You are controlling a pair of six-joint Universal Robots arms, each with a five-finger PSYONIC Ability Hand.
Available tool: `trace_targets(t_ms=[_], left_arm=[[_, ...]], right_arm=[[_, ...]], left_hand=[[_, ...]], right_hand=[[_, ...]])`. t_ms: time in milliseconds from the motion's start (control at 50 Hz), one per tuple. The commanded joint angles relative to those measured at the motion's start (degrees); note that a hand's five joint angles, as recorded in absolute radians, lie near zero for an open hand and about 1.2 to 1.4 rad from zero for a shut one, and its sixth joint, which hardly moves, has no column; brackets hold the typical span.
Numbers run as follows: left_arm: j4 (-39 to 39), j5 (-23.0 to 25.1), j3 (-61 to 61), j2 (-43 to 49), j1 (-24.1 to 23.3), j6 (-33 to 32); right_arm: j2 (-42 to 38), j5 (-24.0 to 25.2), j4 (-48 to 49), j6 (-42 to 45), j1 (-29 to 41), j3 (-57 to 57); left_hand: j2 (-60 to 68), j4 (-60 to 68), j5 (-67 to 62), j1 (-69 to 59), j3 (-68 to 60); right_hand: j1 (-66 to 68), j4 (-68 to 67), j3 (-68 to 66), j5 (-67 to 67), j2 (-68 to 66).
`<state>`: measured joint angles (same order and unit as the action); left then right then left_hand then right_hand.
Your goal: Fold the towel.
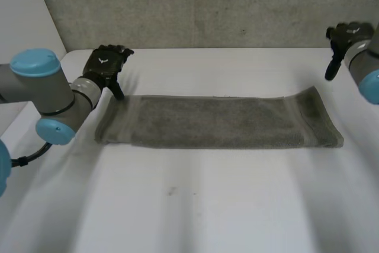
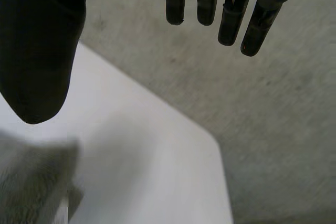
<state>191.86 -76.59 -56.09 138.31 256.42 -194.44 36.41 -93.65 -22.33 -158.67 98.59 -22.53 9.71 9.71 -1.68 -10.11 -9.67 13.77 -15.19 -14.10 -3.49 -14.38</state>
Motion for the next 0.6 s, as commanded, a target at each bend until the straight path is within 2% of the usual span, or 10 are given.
trace_targets(t_ms=[20, 80, 120, 180, 220, 240, 280, 340, 500, 600], left_arm=[[0.1, -0.1, -6.7, -7.2, 0.9, -0.2], [0.1, -0.1, -11.0, -11.3, 1.3, 0.0], [0.2, -0.1, -13.7, -13.5, 1.4, 0.3], [0.7, 0.2, -19.2, -17.8, 2.0, 0.6], [1.1, 0.2, -21.6, -19.7, 2.2, 0.7], [1.1, 0.2, -21.6, -19.7, 2.2, 0.7], [2.2, 0.2, -23.5, -21.2, 2.2, 0.8], [5.0, 0.0, -27.1, -23.3, 2.2, 1.3], [6.5, 0.1, -32.2, -25.2, 2.8, 4.3], [7.6, 0.1, -33.9, -25.1, 2.9, 7.2]], right_arm=[[5.6, 0.2, -0.5, 0.2, -0.1, -3.0], [9.2, 1.2, -1.4, 0.5, -0.1, -7.9], [13.4, 3.6, -1.4, 1.3, -0.5, -15.5], [15.4, 5.3, -1.0, 1.9, -0.7, -19.7], [18.6, 8.6, -0.3, 3.9, -1.1, -28.3], [18.6, 8.7, -0.3, 3.9, -1.1, -28.4], [21.1, 10.4, 2.7, 5.6, -1.7, -36.8], [23.5, 11.2, 7.3, 6.5, -2.4, -45.2], [26.1, 12.5, 18.4, 10.0, -5.6, -61.2], [25.2, 13.8, 22.3, 11.5, -6.5, -65.4]], left_hand=[[0.3, 0.3, 1.7, 0.1, -0.3], [0.3, 0.3, 1.7, 0.1, -0.3], [0.3, 0.3, 1.7, 0.1, -0.3], [0.3, 0.3, 1.7, 0.1, -0.3], [0.3, 0.3, 1.7, 0.1, -0.3], [0.3, 0.3, 1.7, 0.1, -0.3], [0.3, 0.3, 1.7, 0.1, -0.3], [0.3, 0.3, 1.7, 0.1, -0.3], [0.3, 0.3, 1.7, 0.1, -0.3], [0.3, 0.3, 1.7, 0.1, -0.3]], right_hand=[[-3.8, 5.2, 4.1, 3.5, 4.4], [-3.8, 5.2, 4.1, 3.5, 4.4], [-3.8, 5.2, 4.1, 3.5, 4.4], [-3.8, 5.2, 4.1, 3.5, 4.4], [-0.3, 1.8, 0.7, 0.1, 0.9], [-0.3, 1.7, 0.7, 0.0, 0.9], [7.9, -6.5, -7.5, -8.2, -7.3], [13.1, -11.7, -12.8, -13.4, -12.5], [13.1, -11.7, -12.8, -13.4, -12.5], [13.6, -12.2, -13.3, -13.9, -13.0]])
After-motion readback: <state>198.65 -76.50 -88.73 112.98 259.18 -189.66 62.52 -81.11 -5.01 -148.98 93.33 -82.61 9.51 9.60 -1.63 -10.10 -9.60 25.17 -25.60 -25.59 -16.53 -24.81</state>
